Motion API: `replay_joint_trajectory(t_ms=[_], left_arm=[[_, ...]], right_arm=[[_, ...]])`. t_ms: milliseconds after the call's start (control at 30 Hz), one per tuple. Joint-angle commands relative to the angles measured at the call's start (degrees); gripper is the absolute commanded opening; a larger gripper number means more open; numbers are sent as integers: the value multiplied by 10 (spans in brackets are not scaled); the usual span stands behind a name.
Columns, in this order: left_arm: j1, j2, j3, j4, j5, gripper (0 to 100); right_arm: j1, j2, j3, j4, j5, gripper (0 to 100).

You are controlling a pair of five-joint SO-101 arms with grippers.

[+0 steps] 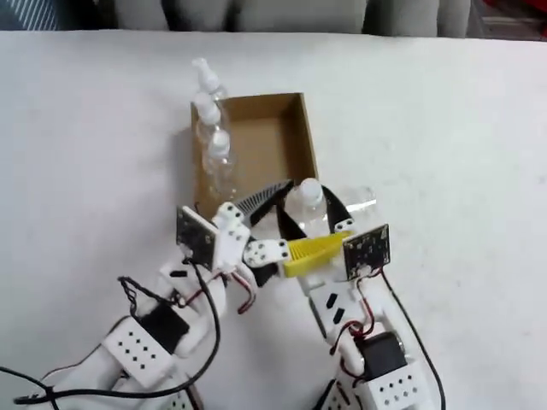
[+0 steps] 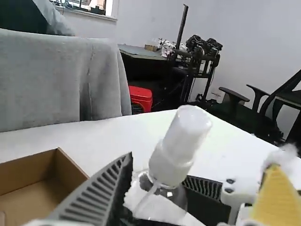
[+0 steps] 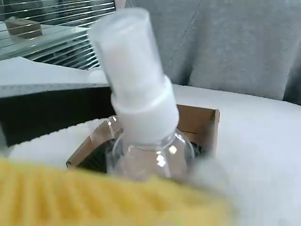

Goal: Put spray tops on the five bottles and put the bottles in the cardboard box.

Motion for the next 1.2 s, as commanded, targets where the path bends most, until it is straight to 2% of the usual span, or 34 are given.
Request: replay_joint_trajectory(t_ms=[0, 200, 633, 767, 867, 1033, 1167], left_arm=[[-32, -9, -58, 5, -4, 401], [-31, -9, -94, 5, 60, 403], [-36, -10, -147, 9, 62, 402], [-36, -48, -145, 12, 62, 400], [-36, -88, -167, 56, 62, 400], [-37, -145, -209, 198, 62, 400], [-62, -187, -234, 279, 62, 400]], right_arm=[[7, -3, 4, 0, 2, 34], [7, -3, 4, 0, 2, 34], [7, 0, 4, 0, 2, 34], [7, 0, 4, 0, 2, 34], [7, 0, 4, 0, 2, 34], [7, 1, 4, 0, 2, 34], [7, 1, 4, 0, 2, 34]])
